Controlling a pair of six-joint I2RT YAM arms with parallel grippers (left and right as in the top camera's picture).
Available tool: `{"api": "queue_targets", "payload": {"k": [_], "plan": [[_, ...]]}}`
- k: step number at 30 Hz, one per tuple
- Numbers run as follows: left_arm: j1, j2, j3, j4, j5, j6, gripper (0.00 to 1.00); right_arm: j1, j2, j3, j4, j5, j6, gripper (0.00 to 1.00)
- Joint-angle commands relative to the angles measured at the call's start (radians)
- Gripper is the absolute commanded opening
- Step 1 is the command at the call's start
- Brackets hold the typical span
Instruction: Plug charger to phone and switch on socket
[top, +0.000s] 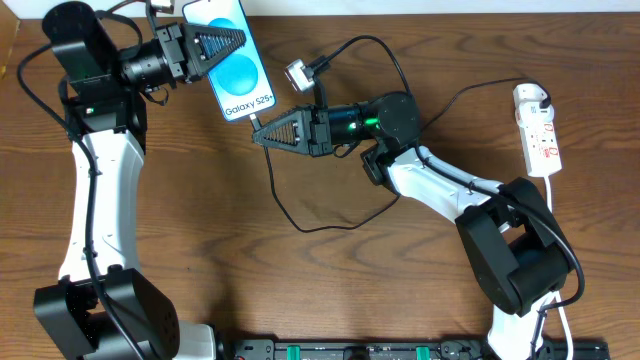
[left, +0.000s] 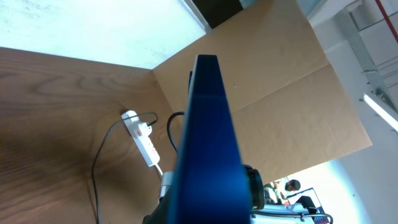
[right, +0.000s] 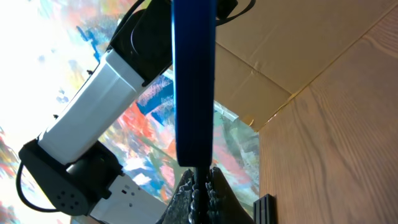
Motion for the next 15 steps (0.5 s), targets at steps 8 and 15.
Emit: {"api": "queue_targets", "payload": {"k": [8, 15], "plan": [[-0.007, -0.003, 0.012, 0.001, 0.089, 0.014, 0.08, -0.011, -0.003, 0.008, 0.004, 0.17, 0.038, 0.01], [-0.016, -0.003, 0.012, 0.001, 0.076, 0.013, 0.08, -0.01, -0.003, 0.008, 0.015, 0.171, 0.032, 0.01]]}}
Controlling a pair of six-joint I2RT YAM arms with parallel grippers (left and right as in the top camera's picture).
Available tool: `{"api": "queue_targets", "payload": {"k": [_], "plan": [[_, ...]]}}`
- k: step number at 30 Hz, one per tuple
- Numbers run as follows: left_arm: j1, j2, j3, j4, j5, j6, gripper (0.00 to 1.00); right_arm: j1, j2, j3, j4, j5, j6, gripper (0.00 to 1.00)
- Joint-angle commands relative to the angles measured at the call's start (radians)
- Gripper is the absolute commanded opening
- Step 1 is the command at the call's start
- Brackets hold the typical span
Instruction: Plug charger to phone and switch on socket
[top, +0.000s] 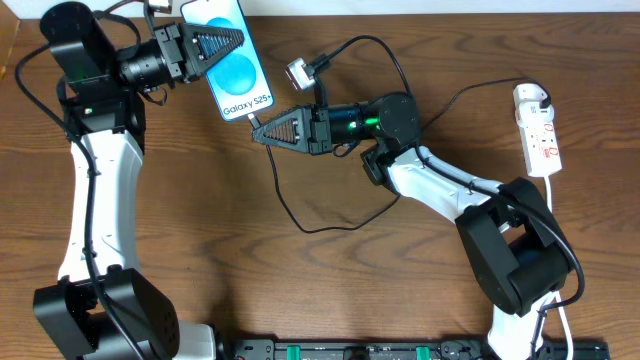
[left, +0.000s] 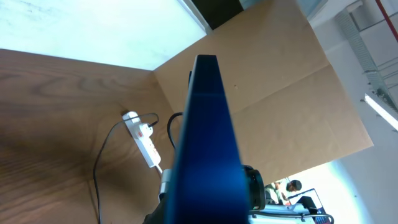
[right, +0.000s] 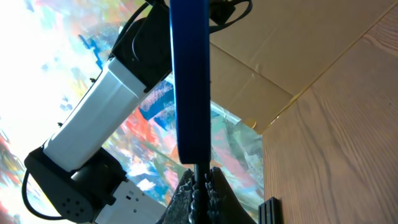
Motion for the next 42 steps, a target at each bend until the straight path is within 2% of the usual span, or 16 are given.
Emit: {"api": "queue_targets", "payload": {"k": [1, 15, 23, 42], "plan": [[-0.025, -0.003, 0.012, -0.002, 0.068, 0.01, 0.07, -0.01, -0.003, 0.009, 0.006, 0.153, 0.006, 0.01], [-0.042, -0.003, 0.012, -0.001, 0.034, 0.018, 0.07, -0.01, -0.003, 0.009, 0.006, 0.173, 0.007, 0.01], [-0.042, -0.003, 0.012, -0.002, -0.035, 0.018, 0.07, -0.01, -0.003, 0.009, 0.006, 0.185, 0.007, 0.01], [-0.042, -0.003, 0.012, -0.002, -0.102, 0.018, 0.07, 0.012, -0.003, 0.008, 0.005, 0.331, 0.011, 0.01]]}}
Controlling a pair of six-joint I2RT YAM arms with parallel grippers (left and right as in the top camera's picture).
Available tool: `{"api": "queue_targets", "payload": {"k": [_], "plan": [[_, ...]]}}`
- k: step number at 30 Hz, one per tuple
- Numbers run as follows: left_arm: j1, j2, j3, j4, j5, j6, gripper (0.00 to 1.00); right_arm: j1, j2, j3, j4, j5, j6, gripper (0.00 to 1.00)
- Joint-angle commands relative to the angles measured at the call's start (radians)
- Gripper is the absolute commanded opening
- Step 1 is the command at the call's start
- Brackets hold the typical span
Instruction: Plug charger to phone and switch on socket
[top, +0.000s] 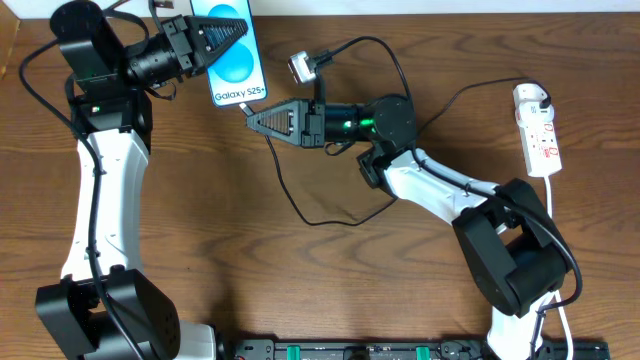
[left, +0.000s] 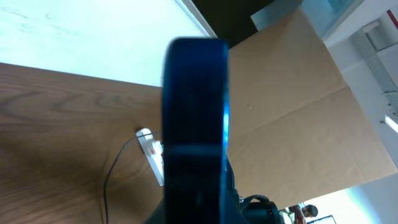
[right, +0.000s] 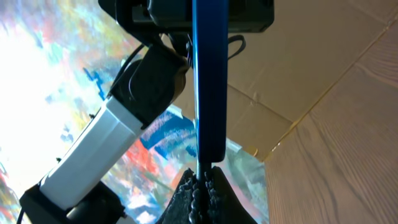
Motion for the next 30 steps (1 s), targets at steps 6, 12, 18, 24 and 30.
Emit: {"api": "queue_targets", "payload": {"k": [6, 12, 18, 24, 30], "plan": [[-0.011, -0.003, 0.012, -0.002, 0.006, 0.018, 0.07, -0.01, -0.005, 0.013, -0.018, 0.172, 0.003, 0.01], [0.01, -0.003, 0.012, -0.002, 0.004, 0.018, 0.07, -0.01, -0.005, 0.013, -0.033, 0.176, 0.0, 0.01], [0.02, -0.003, 0.012, -0.002, -0.01, 0.018, 0.07, -0.01, -0.005, 0.013, -0.033, 0.217, 0.015, 0.01], [0.02, -0.003, 0.012, -0.001, -0.059, 0.018, 0.08, -0.009, -0.005, 0.013, -0.039, 0.257, 0.052, 0.01], [0.02, -0.003, 0.012, -0.001, -0.104, 0.018, 0.07, -0.009, -0.005, 0.013, -0.083, 0.27, 0.049, 0.01]]}}
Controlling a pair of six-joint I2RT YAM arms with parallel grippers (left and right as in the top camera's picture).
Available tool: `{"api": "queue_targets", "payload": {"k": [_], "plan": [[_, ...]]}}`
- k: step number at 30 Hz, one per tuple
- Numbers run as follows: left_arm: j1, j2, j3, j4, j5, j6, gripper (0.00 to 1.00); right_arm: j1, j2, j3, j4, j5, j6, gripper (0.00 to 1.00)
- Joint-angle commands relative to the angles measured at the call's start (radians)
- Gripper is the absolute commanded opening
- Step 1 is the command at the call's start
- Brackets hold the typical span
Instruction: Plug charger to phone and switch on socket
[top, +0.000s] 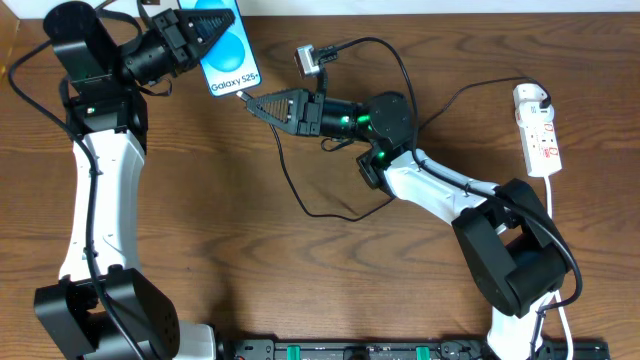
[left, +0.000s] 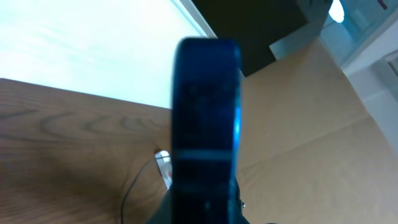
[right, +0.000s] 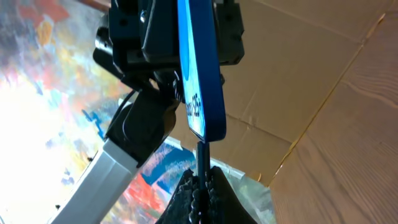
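The phone (top: 229, 55), its blue screen reading Galaxy S25+, is held up off the table at the top left, with my left gripper (top: 196, 28) shut on it. In the left wrist view the phone (left: 205, 124) shows edge-on and blurred. My right gripper (top: 255, 103) is shut on the black charger plug (right: 201, 158), whose tip meets the phone's lower edge (right: 208, 134). The black cable (top: 300, 195) loops over the table. The white socket strip (top: 537, 130) lies at the far right.
A small silver adapter (top: 306, 59) hangs on the cable behind my right gripper. Brown cardboard (right: 292, 74) stands beyond the table's edge. A black rail (top: 380, 350) runs along the table's front edge.
Both grippers have moved a little further up and left, the phone with them. The phone now tilts so its screen text shows in the right wrist view. The plug stays at its lower edge.
At first my left gripper held the phone up at the top left and my right gripper held the plug just below its lower edge. The two then stood closer together. Both later sat higher, toward the table's back edge, plug tip at the phone's bottom.
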Motion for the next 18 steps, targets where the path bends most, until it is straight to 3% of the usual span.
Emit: {"api": "queue_targets", "payload": {"k": [1, 18], "plan": [[-0.001, -0.003, 0.012, 0.001, 0.013, 0.017, 0.07, -0.01, -0.005, 0.013, -0.011, 0.132, 0.009, 0.01], [-0.001, -0.003, 0.012, 0.005, -0.034, 0.016, 0.07, -0.01, -0.005, 0.013, -0.012, 0.222, 0.069, 0.01]]}}
